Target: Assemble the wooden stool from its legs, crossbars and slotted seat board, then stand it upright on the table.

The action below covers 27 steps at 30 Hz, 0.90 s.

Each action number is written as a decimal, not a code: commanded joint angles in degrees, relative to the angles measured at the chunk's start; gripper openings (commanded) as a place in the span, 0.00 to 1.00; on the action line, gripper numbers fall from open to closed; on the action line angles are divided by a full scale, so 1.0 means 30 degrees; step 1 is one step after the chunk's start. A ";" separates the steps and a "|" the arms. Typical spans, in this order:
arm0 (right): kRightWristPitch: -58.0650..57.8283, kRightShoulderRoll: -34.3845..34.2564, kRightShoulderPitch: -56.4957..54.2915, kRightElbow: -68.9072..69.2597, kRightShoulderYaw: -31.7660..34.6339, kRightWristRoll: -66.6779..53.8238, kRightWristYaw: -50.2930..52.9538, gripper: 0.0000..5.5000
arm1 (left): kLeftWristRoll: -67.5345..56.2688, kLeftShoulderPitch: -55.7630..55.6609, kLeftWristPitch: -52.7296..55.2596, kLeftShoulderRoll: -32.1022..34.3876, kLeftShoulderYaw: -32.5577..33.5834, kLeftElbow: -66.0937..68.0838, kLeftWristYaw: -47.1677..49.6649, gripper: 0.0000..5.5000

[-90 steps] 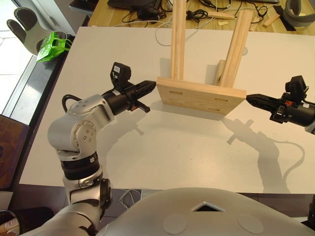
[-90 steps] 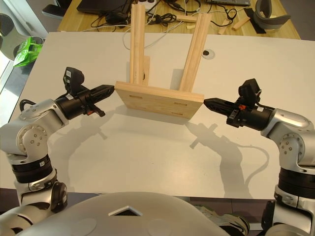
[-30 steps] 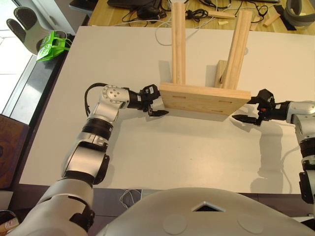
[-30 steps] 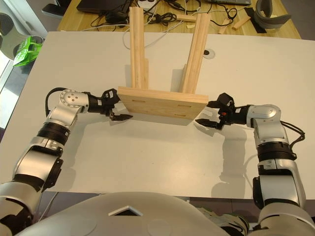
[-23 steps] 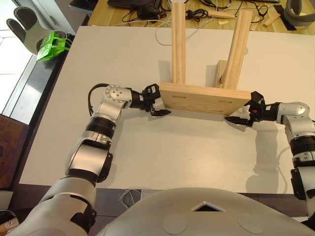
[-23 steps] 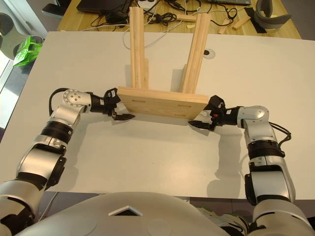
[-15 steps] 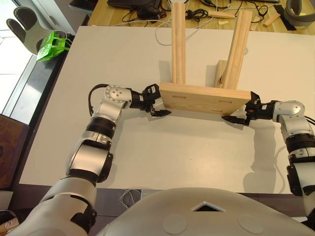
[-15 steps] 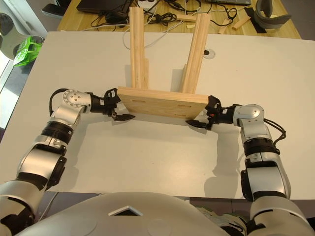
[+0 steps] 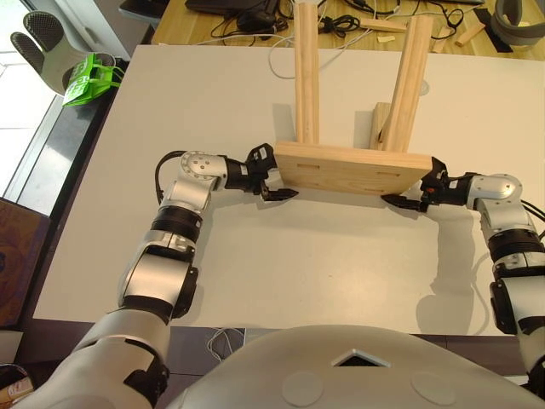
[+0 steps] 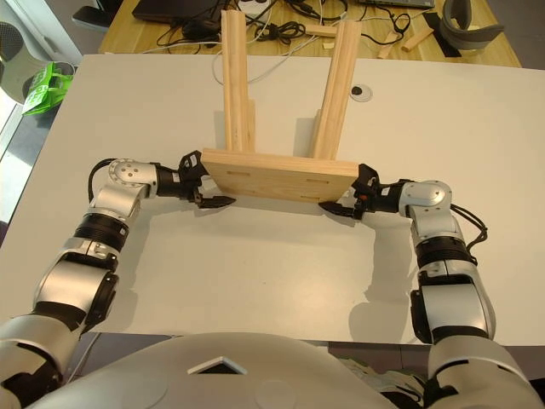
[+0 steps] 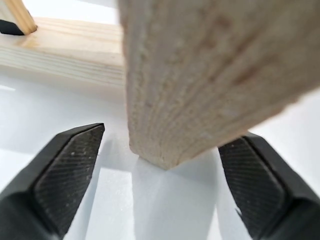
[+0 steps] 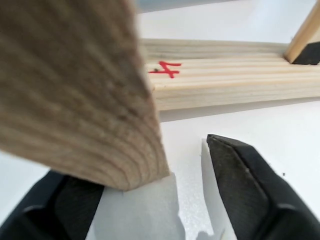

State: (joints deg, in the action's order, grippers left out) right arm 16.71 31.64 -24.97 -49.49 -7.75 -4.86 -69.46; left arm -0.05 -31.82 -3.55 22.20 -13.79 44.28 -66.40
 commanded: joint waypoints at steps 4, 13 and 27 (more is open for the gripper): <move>-0.0407 -0.0556 -0.0425 0.0377 0.0273 -0.0245 -0.0028 0.41 | -0.0337 0.0028 0.0450 -0.0132 0.0334 -0.0520 -0.0126 0.53; -0.2085 -0.0576 -0.0052 0.1775 0.0596 -0.1007 -0.1299 0.31 | -0.1021 0.0523 0.1364 -0.0118 0.0414 -0.1826 -0.1109 0.35; -1.1778 0.2531 0.1918 1.3338 0.1918 -0.5167 -0.4305 0.30 | -0.5366 0.1308 1.1497 0.3048 0.0922 -1.1796 -0.5017 0.30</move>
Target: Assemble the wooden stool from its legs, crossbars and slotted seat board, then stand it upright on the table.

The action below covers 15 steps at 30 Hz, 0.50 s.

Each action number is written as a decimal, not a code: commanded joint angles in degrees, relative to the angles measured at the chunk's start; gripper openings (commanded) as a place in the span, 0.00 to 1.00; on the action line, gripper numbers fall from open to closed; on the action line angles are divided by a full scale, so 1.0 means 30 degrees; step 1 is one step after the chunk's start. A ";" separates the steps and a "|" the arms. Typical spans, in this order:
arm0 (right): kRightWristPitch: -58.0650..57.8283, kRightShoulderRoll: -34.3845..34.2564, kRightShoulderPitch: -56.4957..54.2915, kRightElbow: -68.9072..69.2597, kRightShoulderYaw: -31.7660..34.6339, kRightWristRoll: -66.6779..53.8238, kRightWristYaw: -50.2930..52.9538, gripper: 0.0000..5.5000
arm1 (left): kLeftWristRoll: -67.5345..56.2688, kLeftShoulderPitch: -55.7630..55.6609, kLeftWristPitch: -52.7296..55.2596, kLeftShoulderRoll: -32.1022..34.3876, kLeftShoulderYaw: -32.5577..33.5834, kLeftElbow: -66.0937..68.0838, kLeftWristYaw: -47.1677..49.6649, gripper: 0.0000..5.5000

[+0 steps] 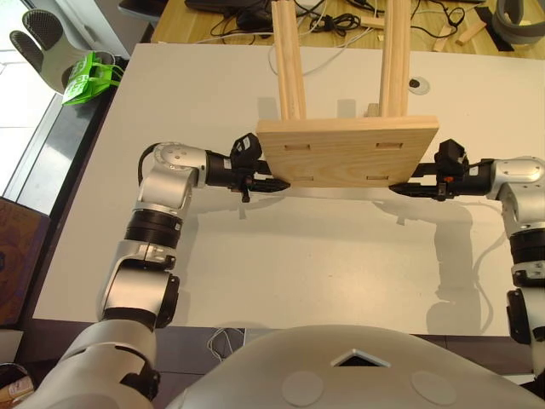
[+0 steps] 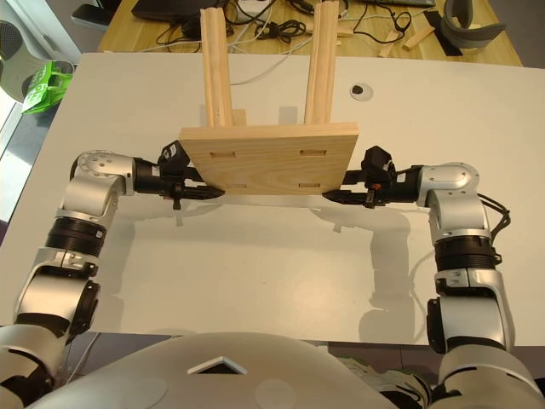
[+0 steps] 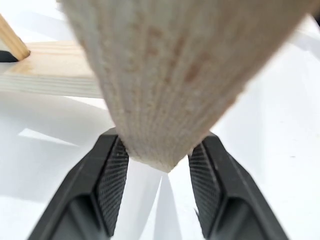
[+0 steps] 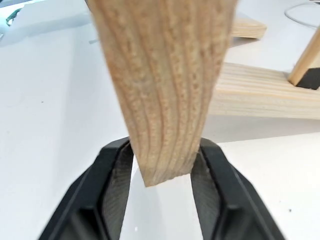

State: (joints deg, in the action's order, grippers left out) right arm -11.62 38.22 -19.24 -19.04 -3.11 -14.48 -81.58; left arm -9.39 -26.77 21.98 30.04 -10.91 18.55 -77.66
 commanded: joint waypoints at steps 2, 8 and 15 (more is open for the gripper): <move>-0.4499 0.0798 0.0177 0.5058 0.0723 -0.3192 -0.0247 0.29 | -0.3778 -0.0454 0.5776 0.1162 0.0152 -0.5245 -0.1891 0.30; -0.9239 0.1301 -0.0547 0.8047 0.2262 -0.6388 0.0679 0.29 | -0.7455 -0.1697 1.1288 0.2186 0.1703 -0.8037 -0.2189 0.29; -1.2270 0.1329 -0.0909 0.9540 0.3532 -0.8993 0.1543 0.29 | -1.0355 -0.4306 1.6069 0.2693 0.3217 -0.8180 -0.2098 0.29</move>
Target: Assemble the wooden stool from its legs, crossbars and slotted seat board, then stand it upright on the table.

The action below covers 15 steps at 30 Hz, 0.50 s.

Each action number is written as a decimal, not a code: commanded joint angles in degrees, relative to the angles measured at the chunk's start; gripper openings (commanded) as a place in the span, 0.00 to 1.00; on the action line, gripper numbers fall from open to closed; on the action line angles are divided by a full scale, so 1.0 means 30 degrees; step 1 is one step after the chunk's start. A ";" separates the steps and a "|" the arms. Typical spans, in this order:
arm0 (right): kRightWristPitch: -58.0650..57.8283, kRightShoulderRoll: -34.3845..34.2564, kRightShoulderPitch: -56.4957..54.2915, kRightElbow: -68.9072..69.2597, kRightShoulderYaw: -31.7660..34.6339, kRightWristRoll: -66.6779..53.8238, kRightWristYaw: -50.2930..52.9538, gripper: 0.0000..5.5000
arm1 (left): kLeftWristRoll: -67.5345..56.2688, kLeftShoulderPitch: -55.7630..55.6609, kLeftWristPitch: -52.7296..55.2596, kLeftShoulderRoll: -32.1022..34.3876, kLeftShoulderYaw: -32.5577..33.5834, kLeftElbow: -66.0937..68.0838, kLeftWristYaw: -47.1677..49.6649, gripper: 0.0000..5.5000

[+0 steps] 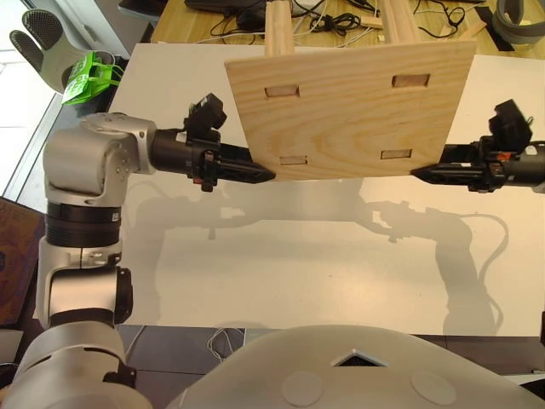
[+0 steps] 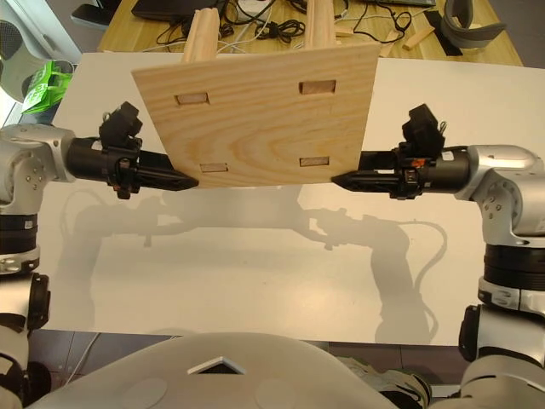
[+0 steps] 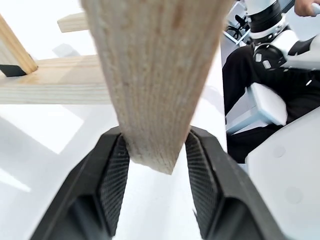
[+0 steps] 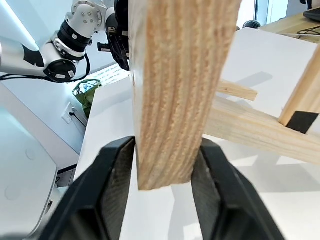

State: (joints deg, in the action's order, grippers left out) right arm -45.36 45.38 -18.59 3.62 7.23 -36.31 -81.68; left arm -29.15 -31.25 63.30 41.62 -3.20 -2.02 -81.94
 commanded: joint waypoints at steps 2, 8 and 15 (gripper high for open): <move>-0.1895 -0.1357 -0.1201 0.2235 0.0719 -0.2701 0.2306 0.29 | -0.4630 -0.3808 0.3645 -0.1361 0.1474 -0.0942 -0.0257 0.29; -0.4156 -0.2288 -0.1675 0.2193 0.2371 -0.5334 0.4621 0.29 | -0.5843 -0.5395 0.6446 -0.2905 0.4259 0.0418 0.1919 0.29; -0.6673 -0.2809 -0.1441 0.3077 0.3531 -0.8718 0.7127 0.29 | -0.6577 -0.6886 0.9327 -0.5441 0.8029 0.2050 0.5810 0.27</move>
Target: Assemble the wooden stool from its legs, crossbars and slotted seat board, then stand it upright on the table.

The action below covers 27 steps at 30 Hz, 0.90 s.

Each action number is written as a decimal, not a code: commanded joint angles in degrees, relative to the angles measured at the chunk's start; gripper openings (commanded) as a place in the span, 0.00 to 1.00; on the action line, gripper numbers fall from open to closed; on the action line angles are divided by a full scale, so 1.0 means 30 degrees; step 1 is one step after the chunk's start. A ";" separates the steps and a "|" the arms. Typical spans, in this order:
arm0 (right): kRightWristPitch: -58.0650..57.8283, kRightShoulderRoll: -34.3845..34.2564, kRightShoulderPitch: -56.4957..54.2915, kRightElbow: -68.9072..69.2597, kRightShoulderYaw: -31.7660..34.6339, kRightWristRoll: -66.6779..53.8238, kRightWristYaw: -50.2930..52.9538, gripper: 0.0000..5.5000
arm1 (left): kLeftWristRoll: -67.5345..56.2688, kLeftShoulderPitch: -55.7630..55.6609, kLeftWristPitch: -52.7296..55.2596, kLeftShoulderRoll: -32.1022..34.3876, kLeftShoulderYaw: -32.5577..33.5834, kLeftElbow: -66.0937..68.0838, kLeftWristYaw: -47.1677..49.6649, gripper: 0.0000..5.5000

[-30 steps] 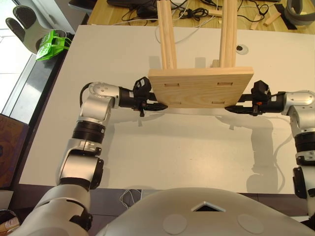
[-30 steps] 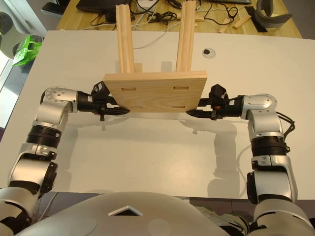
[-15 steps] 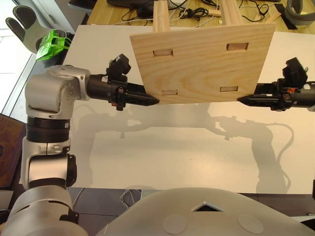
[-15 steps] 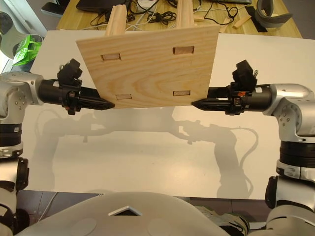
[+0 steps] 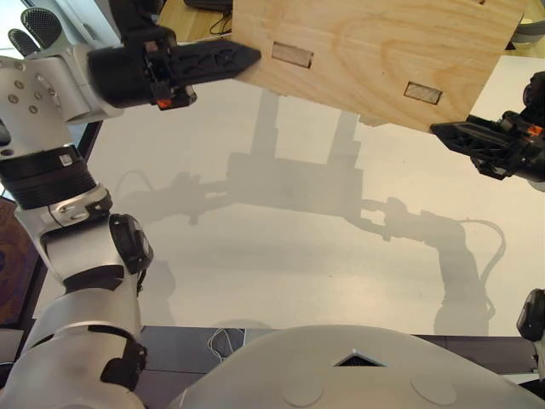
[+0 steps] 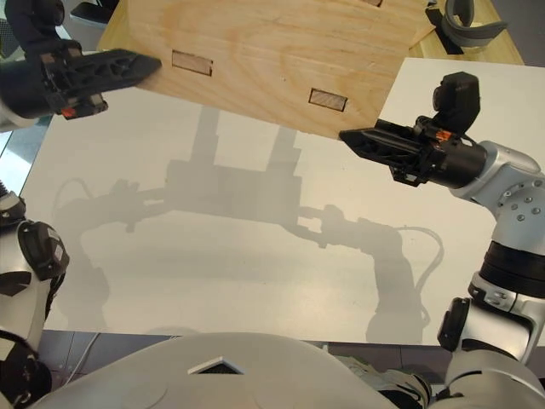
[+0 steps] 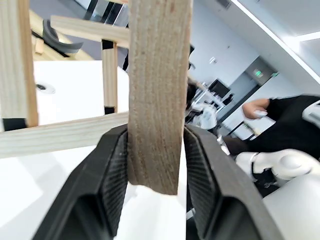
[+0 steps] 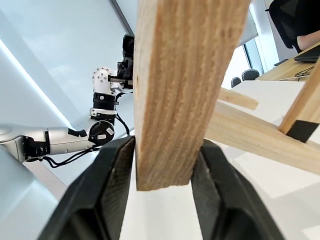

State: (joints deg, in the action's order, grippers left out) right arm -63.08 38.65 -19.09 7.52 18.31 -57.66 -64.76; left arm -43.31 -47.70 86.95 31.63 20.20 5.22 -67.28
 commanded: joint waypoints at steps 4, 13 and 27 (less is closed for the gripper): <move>-0.1739 -0.0938 -0.0863 0.2516 0.0389 -0.3635 0.3213 0.29 | -0.2423 -0.1118 0.1803 -0.2787 0.1144 -0.0382 0.2663 0.24; -0.2433 -0.1085 -0.1125 0.2032 0.0871 -0.5688 0.5596 0.29 | -0.2572 -0.0970 0.1092 -0.3949 0.2525 -0.0003 0.6655 0.24; -0.1444 -0.3305 -0.0236 0.2043 0.1366 -0.9589 1.1808 0.29 | -0.0636 -0.1476 -0.2274 -0.5568 0.2361 0.0492 1.3798 0.28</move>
State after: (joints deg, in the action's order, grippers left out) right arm -69.64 31.16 -17.53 9.32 23.64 -81.84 -34.24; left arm -52.08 -50.31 80.45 16.35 33.41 7.47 -34.81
